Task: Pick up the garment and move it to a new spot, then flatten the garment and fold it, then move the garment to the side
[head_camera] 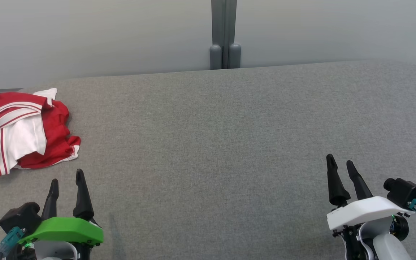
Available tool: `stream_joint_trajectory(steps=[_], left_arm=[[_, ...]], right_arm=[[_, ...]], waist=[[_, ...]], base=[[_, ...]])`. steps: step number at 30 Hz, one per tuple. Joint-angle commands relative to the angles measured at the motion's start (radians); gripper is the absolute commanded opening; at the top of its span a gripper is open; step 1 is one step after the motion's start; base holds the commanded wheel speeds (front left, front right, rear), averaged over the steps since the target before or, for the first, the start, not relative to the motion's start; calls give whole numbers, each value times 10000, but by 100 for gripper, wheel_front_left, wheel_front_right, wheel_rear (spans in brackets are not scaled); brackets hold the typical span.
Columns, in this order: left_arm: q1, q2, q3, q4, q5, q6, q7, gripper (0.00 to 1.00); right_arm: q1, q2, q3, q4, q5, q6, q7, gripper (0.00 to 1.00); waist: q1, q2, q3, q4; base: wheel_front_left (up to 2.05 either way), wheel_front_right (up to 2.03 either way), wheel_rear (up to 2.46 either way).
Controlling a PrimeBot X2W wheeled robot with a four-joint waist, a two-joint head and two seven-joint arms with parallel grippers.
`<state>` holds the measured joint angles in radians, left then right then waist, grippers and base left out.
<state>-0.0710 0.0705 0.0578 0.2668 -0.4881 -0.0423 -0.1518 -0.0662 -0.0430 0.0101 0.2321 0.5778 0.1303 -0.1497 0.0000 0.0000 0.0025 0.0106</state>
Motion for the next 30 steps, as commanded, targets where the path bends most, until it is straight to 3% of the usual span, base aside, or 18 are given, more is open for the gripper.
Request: stream_joint_trajectory(steps=[1, 14, 30], left_arm=[[-216, 109, -13, -23, 288, 53, -85, 100], [-291, 229, -126, 56, 1368, 129, -144, 100], [-67, 327, -225, -284, 2455, 319, 514, 100]], right_arm=[[-156, -57, 24, -16, -316, 4, -107, 100], [-192, -69, 39, 247, -1761, 5, -414, 100], [-211, -81, 131, 97, -3414, 5, -280, 100]], waist=[[0, 0, -8, 10], [0, 0, -95, 68], [0, 0, -122, 65]], base=[[0, 0, 0], [0, 0, 0], [0, 0, 0]])
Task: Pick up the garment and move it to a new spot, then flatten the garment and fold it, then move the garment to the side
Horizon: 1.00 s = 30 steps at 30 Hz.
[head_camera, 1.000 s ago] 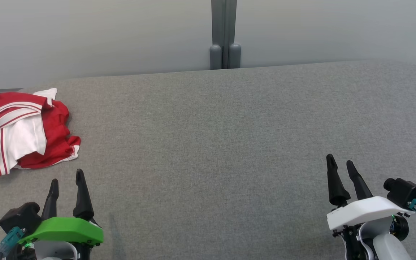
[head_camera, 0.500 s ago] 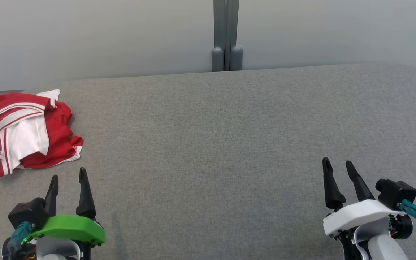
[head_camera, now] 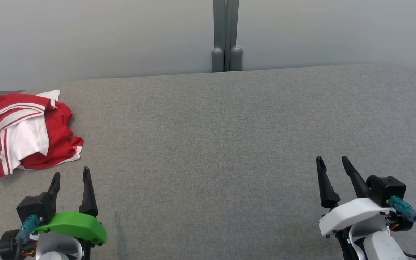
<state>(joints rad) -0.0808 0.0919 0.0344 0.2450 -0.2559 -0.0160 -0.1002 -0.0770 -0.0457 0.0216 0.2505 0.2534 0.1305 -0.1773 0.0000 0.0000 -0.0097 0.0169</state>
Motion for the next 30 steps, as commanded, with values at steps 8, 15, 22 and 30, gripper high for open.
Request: stream_joint_trajectory(steps=[8, 15, 22, 30], left_arm=[[195, 165, 7, -413, 658, 200, 128, 100], [260, 207, -31, -595, 1045, 312, 100, 100], [277, 287, -71, -645, 1423, 403, -1, 100], [288, 327, -78, -643, 1342, 457, -37, 100]], right_arm=[[80, -59, 47, -548, -821, 3, 215, 100], [180, -61, 29, -803, -1315, 4, 283, 100], [209, -65, 78, -826, -1761, 4, 209, 100], [188, -65, 116, -782, -1689, 4, 201, 100]], waist=[[0, 0, -1, 15], [0, 0, 26, 35], [0, 0, 15, 61], [0, 0, -5, 88]], base=[[0, 0, 0], [0, 0, 0], [0, 0, 0], [0, 0, 0]])
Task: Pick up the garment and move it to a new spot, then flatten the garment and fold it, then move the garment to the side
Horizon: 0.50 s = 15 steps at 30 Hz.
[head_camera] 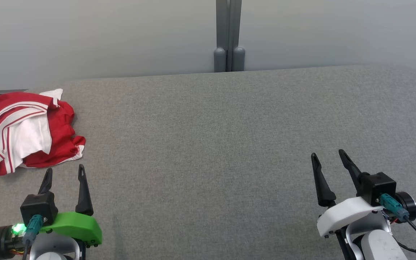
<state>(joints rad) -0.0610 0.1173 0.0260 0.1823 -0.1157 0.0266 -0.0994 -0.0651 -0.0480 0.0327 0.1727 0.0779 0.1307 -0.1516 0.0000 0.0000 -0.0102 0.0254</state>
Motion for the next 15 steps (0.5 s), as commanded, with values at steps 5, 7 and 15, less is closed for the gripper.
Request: stream_joint_trajectory(steps=[5, 7, 15], left_arm=[[110, 94, 12, -13, -162, 36, -50, 100], [99, 109, 0, 5, -197, 38, -63, 100], [-101, 188, -54, 75, -257, 61, -116, 100]], right_arm=[[45, -40, 20, 34, 118, 1, -46, 100], [37, -40, 18, 54, 132, 1, -51, 100], [130, -37, 7, 149, 238, 1, -140, 100]], waist=[[0, 0, -8, 22], [0, 0, -15, 39], [0, 0, -8, 483]], base=[[0, 0, 0], [0, 0, 0], [0, 0, 0]])
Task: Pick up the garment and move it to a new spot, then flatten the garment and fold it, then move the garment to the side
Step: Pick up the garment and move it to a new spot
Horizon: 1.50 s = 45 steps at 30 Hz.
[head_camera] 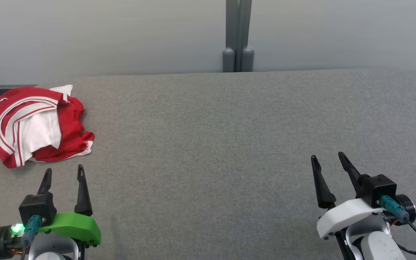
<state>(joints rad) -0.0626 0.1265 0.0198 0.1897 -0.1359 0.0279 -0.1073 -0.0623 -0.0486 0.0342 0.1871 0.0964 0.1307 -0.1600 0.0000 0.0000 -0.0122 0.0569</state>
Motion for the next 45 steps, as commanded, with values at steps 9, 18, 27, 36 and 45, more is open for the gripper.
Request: stream_joint_trajectory(steps=[9, 18, 27, 36, 45], left_arm=[[-24, 321, 223, -39, -176, 190, -200, 100], [212, 541, 484, -184, -273, 333, -202, 100], [287, 621, 498, -353, -379, 415, -128, 100], [266, 656, 538, -377, -538, 472, -241, 100], [435, 663, 747, -439, -802, 635, -458, 100]], right_arm=[[107, -33, 115, 211, 326, 1, -222, 100], [-10, -32, 131, 543, 490, 1, -468, 100], [-75, -35, 209, 700, 540, 1, -628, 100], [-224, -36, 236, 757, 481, 1, -704, 100], [-484, -38, 499, 864, 444, 1, -704, 100]], waist=[[0, 0, 48, 1293], [0, 0, 36, 2468], [0, 0, 90, 3559], [0, 0, 247, 4502], [0, 0, 453, 4724]], base=[[0, 0, 0], [0, 0, 0], [0, 0, 0], [0, 0, 0], [0, 0, 0]])
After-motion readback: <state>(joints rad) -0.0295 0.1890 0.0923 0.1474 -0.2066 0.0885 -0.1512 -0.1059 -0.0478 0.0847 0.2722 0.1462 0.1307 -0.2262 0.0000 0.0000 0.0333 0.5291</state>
